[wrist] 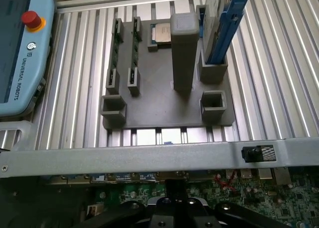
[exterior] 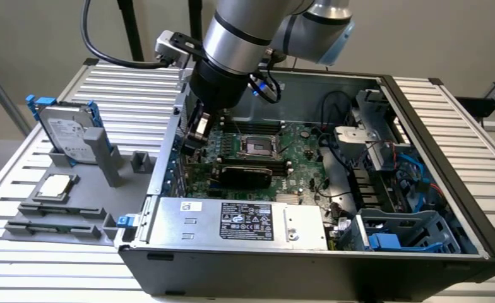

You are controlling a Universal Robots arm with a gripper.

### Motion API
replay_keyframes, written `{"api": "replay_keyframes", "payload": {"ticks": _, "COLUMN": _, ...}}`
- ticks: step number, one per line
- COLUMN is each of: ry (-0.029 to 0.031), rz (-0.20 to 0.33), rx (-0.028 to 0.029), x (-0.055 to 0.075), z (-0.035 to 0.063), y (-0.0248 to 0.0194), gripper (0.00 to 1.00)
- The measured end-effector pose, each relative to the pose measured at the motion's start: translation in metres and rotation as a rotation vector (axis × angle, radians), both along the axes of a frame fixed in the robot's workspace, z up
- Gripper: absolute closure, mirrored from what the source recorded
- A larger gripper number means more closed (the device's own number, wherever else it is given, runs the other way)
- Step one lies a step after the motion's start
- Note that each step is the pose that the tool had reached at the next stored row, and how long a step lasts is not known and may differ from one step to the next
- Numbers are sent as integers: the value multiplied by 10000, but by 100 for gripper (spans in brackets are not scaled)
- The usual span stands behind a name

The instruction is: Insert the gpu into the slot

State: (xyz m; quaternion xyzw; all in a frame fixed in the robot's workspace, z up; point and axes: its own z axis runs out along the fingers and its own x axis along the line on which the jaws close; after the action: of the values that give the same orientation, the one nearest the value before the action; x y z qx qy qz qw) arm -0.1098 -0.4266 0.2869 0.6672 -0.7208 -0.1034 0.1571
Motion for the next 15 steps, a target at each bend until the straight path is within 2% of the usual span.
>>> {"api": "replay_keyframes", "payload": {"ticks": 4, "ry": -5, "rz": -2, "rx": 7, "x": 0, "z": 2, "y": 1, "gripper": 89}}
{"api": "replay_keyframes", "payload": {"ticks": 8, "ry": -3, "rz": -3, "rx": 4, "x": 18, "z": 53, "y": 1, "gripper": 89}}
{"api": "replay_keyframes", "payload": {"ticks": 10, "ry": -32, "rz": -3, "rx": 5, "x": 29, "z": 69, "y": 1, "gripper": 89}}
{"api": "replay_keyframes", "payload": {"ticks": 11, "ry": -104, "rz": -3, "rx": 5, "x": 31, "z": 70, "y": 1, "gripper": 89}}
{"api": "replay_keyframes", "payload": {"ticks": 12, "ry": -208, "rz": -1, "rx": 7, "x": 34, "z": 70, "y": 1, "gripper": 89}}
{"api": "replay_keyframes", "payload": {"ticks": 13, "ry": -337, "rz": -1, "rx": 13, "x": 35, "z": 70, "y": 1, "gripper": 89}}
{"api": "replay_keyframes", "payload": {"ticks": 15, "ry": -679, "rz": -2, "rx": 23, "x": 37, "z": 70, "y": 1, "gripper": 89}}
